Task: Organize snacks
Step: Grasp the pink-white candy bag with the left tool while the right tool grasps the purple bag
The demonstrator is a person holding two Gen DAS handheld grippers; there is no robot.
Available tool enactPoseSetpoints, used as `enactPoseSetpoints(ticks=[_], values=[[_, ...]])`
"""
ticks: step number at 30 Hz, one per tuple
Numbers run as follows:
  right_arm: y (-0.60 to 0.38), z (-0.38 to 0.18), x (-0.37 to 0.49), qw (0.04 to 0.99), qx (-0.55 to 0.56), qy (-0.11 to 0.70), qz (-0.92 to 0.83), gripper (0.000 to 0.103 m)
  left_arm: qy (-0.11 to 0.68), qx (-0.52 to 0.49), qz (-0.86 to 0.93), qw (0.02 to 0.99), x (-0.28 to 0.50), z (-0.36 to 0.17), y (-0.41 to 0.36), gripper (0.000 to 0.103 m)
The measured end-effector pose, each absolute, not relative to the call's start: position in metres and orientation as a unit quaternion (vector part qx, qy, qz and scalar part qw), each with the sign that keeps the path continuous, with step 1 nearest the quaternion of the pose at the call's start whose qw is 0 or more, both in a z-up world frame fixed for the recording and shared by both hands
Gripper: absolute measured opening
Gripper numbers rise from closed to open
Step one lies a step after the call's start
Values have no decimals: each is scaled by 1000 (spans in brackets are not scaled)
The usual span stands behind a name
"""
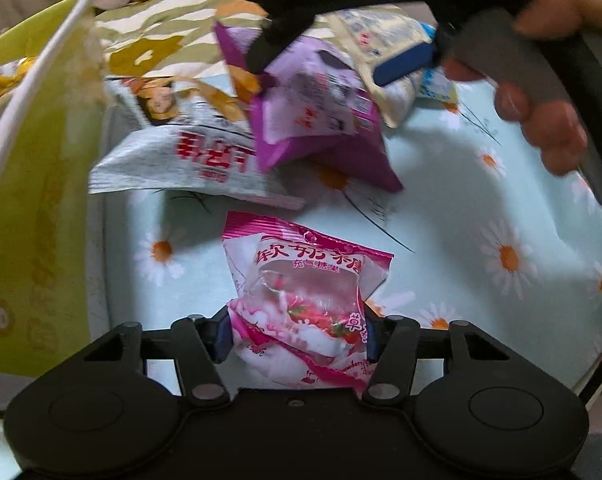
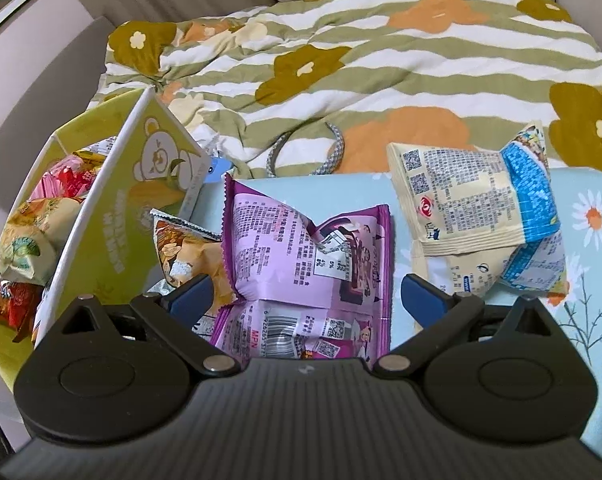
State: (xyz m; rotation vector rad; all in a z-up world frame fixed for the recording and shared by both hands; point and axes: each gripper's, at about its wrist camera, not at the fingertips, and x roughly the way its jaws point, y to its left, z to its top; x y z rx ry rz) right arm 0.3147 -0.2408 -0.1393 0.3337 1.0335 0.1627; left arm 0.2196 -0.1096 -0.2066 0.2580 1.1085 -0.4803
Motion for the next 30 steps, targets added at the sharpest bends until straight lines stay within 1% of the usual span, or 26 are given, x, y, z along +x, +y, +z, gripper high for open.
enactPoseSetpoints(ticks=[18,21,28,30], values=[[-238,-164,328,832,178,519,80,103,522,89,-183,828,224,-196,-91,57],[-237,-164,327,833,174,518,81,100,519,86,-178,831,222,-193,-87,56],[-239,-155,320,841,166,508,83,85,510,79,-170,840,215,-185,-88,55],[-242,-152,316,844,169,503,81,83,506,78,-168,842,212,-183,-90,55]])
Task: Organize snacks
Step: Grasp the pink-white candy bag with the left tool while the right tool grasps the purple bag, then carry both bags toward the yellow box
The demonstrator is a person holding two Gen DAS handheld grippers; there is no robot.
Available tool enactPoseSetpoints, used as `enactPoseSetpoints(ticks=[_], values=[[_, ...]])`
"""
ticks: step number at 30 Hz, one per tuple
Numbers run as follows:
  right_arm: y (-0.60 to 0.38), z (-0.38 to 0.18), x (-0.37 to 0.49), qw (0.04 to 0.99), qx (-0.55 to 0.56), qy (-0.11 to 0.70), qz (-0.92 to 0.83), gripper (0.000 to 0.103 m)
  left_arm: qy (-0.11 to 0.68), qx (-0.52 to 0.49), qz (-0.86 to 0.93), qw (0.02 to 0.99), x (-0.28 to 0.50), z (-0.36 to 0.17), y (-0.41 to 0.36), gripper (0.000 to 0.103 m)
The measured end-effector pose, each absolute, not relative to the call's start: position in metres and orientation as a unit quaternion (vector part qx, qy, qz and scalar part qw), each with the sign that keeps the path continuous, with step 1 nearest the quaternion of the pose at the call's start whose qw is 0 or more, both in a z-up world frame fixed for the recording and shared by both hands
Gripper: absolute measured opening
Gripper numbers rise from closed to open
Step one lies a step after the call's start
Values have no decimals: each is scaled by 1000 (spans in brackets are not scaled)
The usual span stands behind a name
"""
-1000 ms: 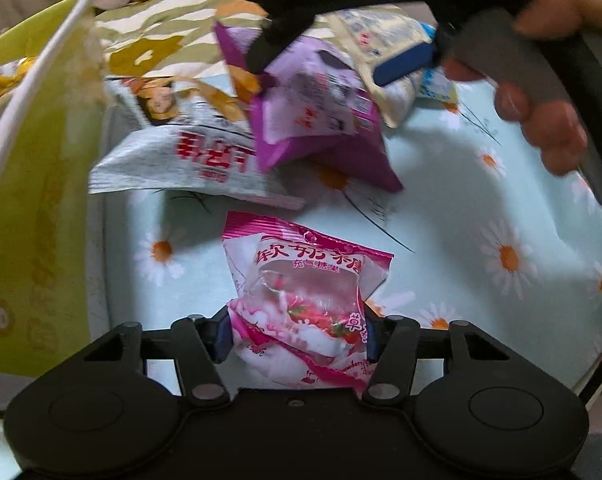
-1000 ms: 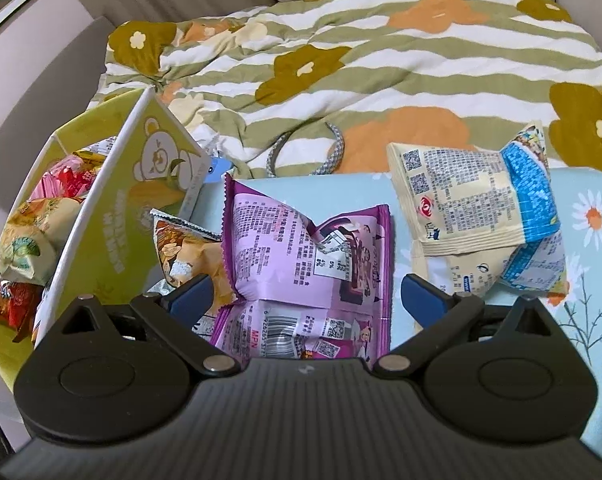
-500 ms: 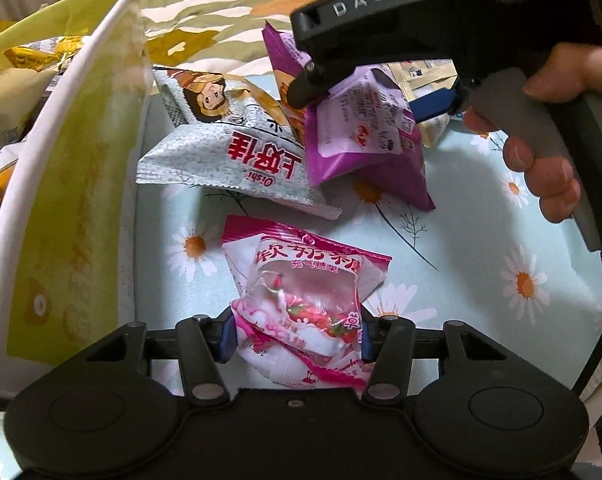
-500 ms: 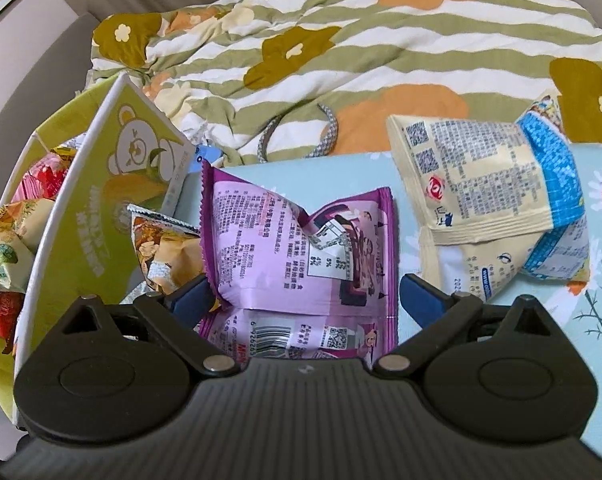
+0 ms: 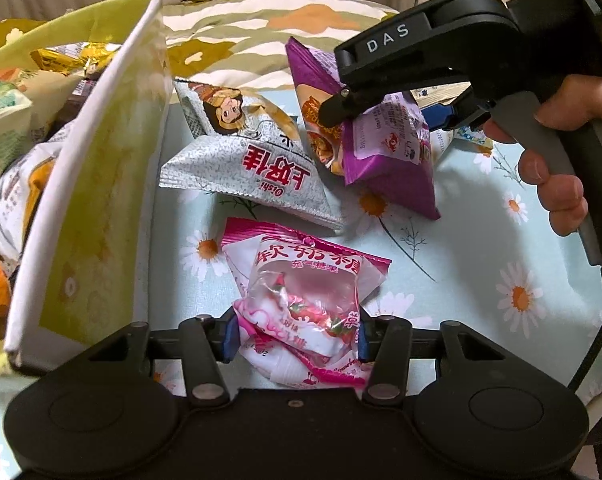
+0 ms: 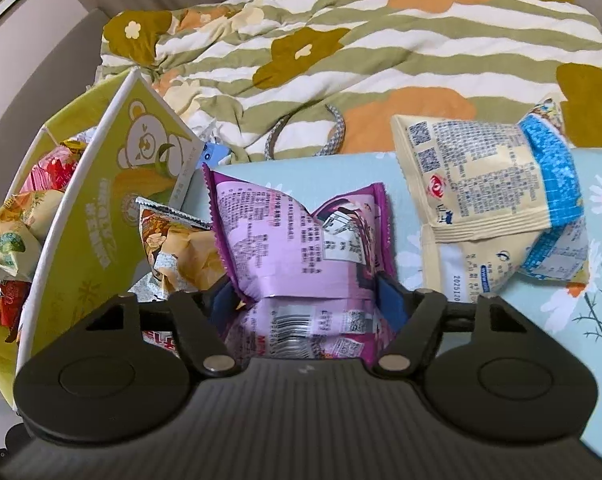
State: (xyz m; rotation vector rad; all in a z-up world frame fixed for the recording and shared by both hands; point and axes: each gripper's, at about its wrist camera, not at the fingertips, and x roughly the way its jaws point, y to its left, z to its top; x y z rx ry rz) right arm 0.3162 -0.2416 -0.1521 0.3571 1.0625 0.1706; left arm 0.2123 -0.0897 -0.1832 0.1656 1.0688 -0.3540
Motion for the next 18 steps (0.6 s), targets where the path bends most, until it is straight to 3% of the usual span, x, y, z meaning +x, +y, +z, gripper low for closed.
enactPoseSetpoints(ticks=[9,18], values=[[-250,-132,299,852,174,486,84,72,481,71,-159,859,190,-159,-93,55],[-255,-95,273,866,175,459,93,72,438,46,-149,885,163,-113,-93,55]])
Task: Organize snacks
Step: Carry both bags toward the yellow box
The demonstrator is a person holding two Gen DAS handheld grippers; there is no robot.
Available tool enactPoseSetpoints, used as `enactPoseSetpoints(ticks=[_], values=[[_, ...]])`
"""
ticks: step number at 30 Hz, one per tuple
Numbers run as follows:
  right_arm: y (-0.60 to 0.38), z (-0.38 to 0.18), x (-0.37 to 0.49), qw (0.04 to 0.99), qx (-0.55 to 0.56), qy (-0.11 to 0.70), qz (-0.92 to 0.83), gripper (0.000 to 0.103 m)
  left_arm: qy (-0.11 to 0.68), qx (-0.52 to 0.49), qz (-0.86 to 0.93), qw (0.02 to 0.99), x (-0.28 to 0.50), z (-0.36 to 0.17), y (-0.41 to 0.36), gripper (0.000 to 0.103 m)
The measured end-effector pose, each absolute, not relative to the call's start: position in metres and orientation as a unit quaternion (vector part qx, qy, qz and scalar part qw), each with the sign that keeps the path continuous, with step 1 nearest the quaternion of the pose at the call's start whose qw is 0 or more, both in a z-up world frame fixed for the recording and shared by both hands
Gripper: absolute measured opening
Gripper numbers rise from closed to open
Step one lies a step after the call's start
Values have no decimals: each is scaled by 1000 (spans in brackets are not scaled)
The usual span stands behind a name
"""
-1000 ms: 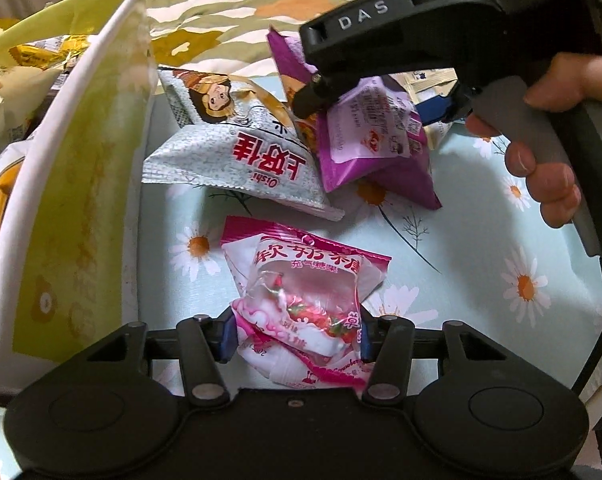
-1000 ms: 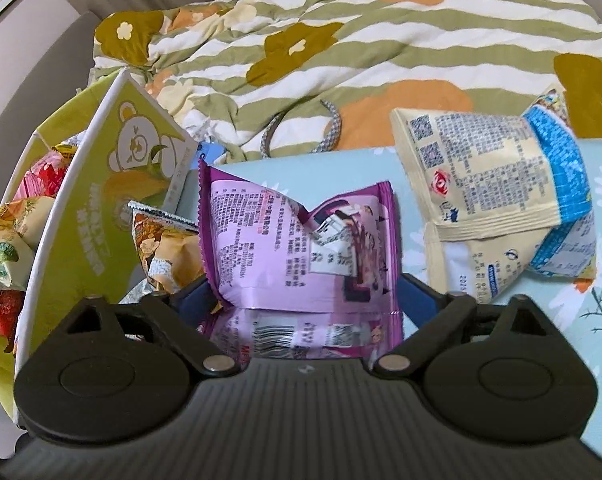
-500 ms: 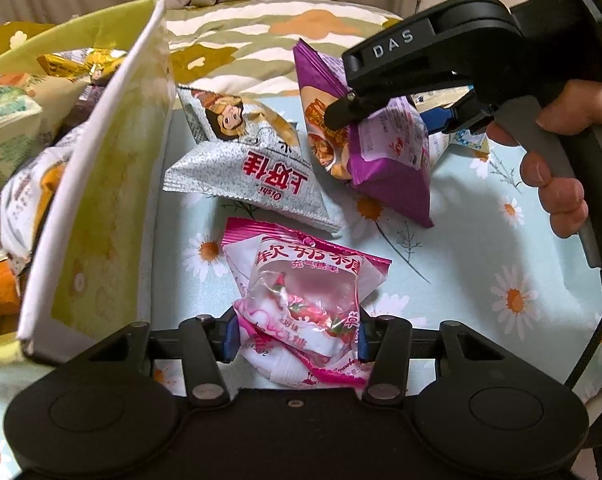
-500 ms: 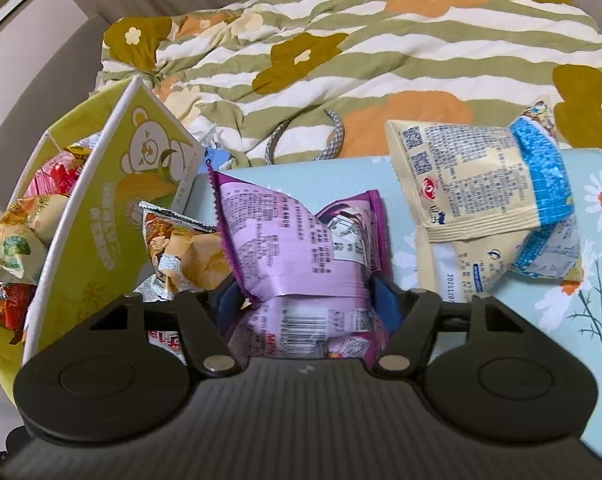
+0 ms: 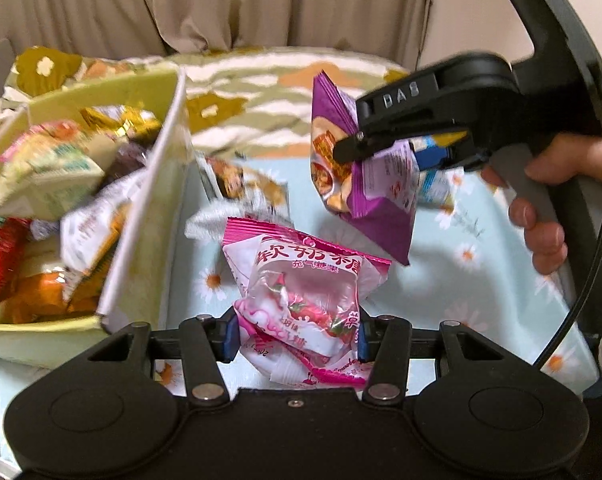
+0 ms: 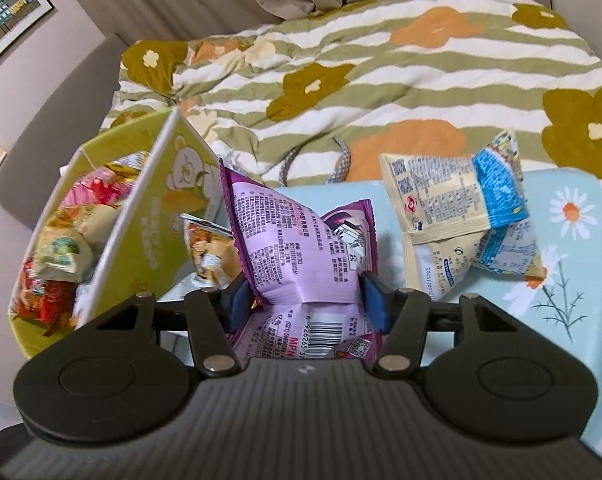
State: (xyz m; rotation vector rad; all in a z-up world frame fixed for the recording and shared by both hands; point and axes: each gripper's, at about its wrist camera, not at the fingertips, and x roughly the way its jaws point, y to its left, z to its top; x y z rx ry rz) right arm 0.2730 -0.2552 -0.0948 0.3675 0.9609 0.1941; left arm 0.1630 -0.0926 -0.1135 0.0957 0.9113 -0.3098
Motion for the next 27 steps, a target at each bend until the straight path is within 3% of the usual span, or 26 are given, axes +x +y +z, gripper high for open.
enactPoseSetpoints(ticks=[14,27], values=[[-230,-4,262,890,162,390,170,72,339,-5,-29,940,149,-18,-36,55],[-148,41,293,907,159,340,188,72,300,-6,3,954,222,22,61,55]])
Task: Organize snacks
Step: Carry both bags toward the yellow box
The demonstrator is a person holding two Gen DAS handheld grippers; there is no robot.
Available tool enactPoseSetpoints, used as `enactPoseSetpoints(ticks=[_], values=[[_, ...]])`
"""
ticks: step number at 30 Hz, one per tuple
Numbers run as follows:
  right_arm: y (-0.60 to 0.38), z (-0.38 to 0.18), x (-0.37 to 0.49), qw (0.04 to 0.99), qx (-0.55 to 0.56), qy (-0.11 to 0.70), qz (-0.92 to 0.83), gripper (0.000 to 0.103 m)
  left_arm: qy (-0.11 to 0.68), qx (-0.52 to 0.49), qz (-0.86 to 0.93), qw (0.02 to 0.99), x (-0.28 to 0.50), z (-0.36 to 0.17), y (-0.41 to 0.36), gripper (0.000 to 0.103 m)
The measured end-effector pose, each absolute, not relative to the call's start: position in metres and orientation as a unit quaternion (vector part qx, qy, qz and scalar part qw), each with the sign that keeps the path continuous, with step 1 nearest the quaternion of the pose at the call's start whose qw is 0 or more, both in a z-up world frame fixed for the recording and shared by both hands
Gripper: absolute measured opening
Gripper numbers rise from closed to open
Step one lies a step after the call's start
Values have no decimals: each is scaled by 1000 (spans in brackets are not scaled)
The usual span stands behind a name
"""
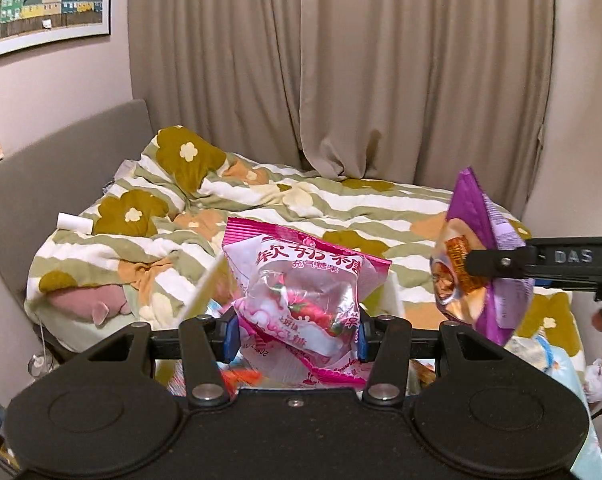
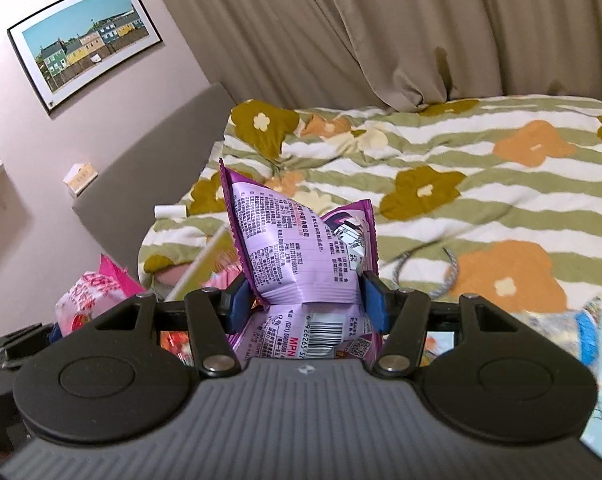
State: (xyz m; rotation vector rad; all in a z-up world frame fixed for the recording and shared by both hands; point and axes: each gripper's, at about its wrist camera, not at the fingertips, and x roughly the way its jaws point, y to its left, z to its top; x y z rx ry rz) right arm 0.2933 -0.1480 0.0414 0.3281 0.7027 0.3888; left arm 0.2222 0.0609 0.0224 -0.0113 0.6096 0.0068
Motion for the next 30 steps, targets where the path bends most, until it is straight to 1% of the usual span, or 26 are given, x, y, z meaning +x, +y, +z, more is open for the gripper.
enactPoseSetpoints(ticks=[8,15,17,18,19,21,30], values=[[-87,41,332,914,163,342,148,72,337,-16,-45,940,297,1,120,55],[-50,23,357,913,165,358,103,72,375,-19,-97,922,352,-28,143,56],[-45,18,362,912,167,364,91,72,386,-21,-109,916,358,-35,145,61],[-43,16,364,911,167,367,86,72,388,-18,-111,915,358,-37,145,72],[-41,14,365,911,166,368,80,72,387,-11,-108,916,356,-38,144,89],[-39,10,368,911,162,373,71,72,380,5,-101,920,350,-40,144,101],[-42,1,370,906,165,382,75,72,381,9,-79,921,327,-35,154,101]])
